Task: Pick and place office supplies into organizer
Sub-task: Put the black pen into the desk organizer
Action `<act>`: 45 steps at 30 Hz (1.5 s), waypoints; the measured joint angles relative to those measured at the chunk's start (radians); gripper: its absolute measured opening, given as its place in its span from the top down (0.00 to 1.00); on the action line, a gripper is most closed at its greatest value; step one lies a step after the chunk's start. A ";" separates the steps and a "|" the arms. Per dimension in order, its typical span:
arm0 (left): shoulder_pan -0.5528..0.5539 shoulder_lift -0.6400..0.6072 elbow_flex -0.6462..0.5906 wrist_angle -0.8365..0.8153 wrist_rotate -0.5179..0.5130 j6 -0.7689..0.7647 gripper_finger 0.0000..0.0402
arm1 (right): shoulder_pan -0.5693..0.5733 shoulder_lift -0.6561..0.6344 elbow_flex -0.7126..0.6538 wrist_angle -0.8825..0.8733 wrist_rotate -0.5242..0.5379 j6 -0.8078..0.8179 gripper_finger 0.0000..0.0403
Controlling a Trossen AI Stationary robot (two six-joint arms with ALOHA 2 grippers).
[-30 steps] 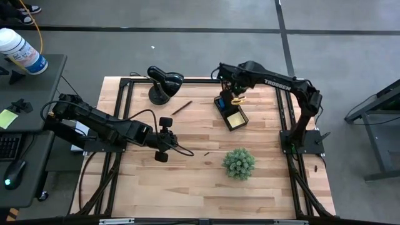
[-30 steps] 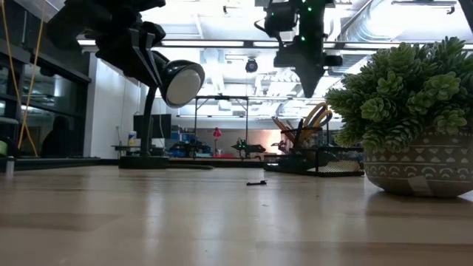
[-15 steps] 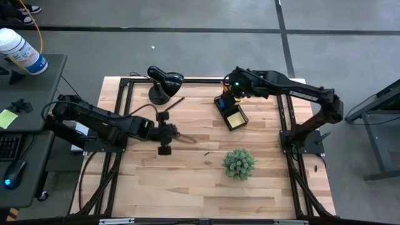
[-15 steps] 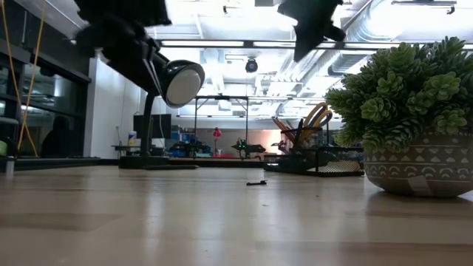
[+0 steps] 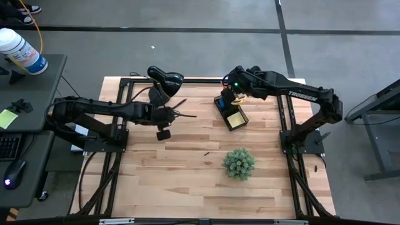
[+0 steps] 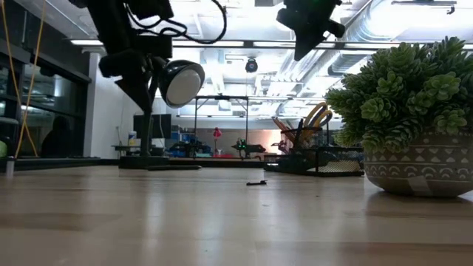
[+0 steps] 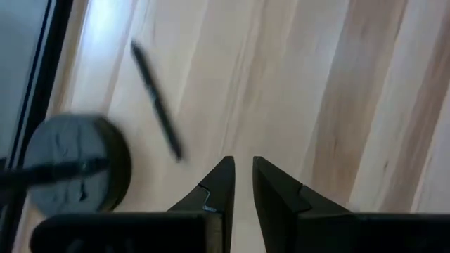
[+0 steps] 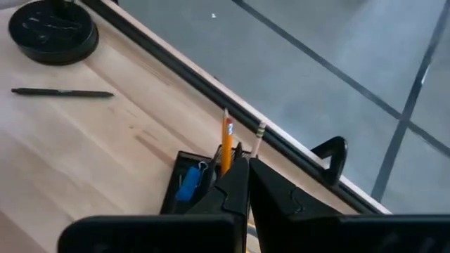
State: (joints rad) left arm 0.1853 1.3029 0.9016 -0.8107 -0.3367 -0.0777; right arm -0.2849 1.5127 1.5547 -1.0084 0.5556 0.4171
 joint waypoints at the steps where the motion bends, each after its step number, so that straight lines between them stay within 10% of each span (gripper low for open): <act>1: -0.002 0.001 0.000 0.026 0.004 0.001 0.90 | 0.000 0.000 0.000 0.001 0.003 0.000 0.98; 13: -0.022 0.001 -0.228 0.216 0.122 -0.212 0.90 | 0.000 0.000 0.000 0.007 -0.035 -0.060 0.98; 27: 0.023 0.004 -0.263 0.313 -0.122 -0.168 0.90 | -0.037 0.019 0.000 0.260 -0.304 -0.048 0.97; 38: 0.182 0.002 -0.374 0.608 0.103 0.024 0.90 | -0.063 0.075 0.000 0.306 -0.481 -0.052 0.99; 45: 0.188 -0.052 -0.374 0.580 0.255 0.096 0.90 | -0.078 0.076 0.000 0.262 -0.414 -0.059 0.98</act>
State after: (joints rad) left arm 0.3729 1.2509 0.5274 -0.2307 -0.0816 0.0182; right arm -0.3630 1.5883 1.5551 -0.7466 0.1420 0.3577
